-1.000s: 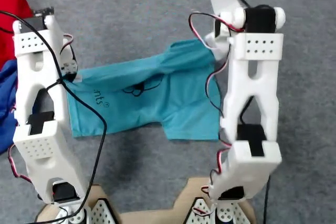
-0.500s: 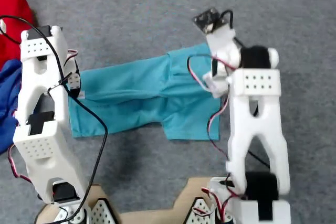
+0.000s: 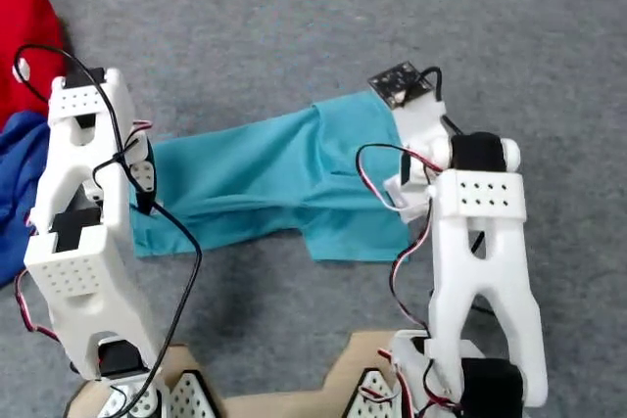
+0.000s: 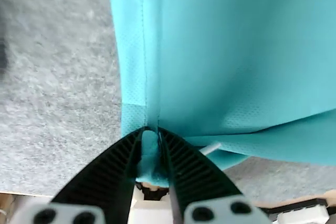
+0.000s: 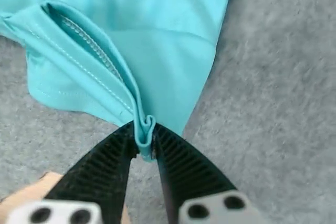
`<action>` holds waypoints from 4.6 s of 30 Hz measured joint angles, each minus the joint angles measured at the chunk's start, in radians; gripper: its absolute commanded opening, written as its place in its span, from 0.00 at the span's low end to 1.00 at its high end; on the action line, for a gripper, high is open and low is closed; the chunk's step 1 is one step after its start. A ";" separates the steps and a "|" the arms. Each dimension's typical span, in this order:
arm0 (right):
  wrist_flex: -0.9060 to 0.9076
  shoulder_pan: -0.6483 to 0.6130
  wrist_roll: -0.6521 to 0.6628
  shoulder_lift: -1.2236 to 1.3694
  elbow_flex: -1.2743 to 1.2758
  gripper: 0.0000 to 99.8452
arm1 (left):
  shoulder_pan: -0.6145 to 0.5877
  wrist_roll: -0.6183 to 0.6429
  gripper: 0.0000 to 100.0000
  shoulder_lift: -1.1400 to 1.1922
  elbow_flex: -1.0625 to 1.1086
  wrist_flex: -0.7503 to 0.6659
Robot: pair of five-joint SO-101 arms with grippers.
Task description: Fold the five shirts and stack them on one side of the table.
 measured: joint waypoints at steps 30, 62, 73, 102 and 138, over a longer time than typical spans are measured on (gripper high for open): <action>-0.104 0.005 0.003 -0.002 0.172 0.00 | -0.011 -0.028 0.02 0.000 0.120 0.000; -0.153 0.048 0.133 -0.002 0.230 0.01 | -0.011 -0.129 0.20 -0.012 0.224 0.000; -0.052 0.048 0.183 -0.285 0.232 0.10 | -0.011 -0.117 0.21 -0.012 0.221 0.000; -0.516 -0.087 0.080 0.324 -0.170 0.01 | 0.034 0.161 0.02 0.232 -0.373 0.000; -0.101 -0.026 0.034 1.726 -1.878 0.01 | 0.035 0.207 0.02 0.528 -0.710 0.003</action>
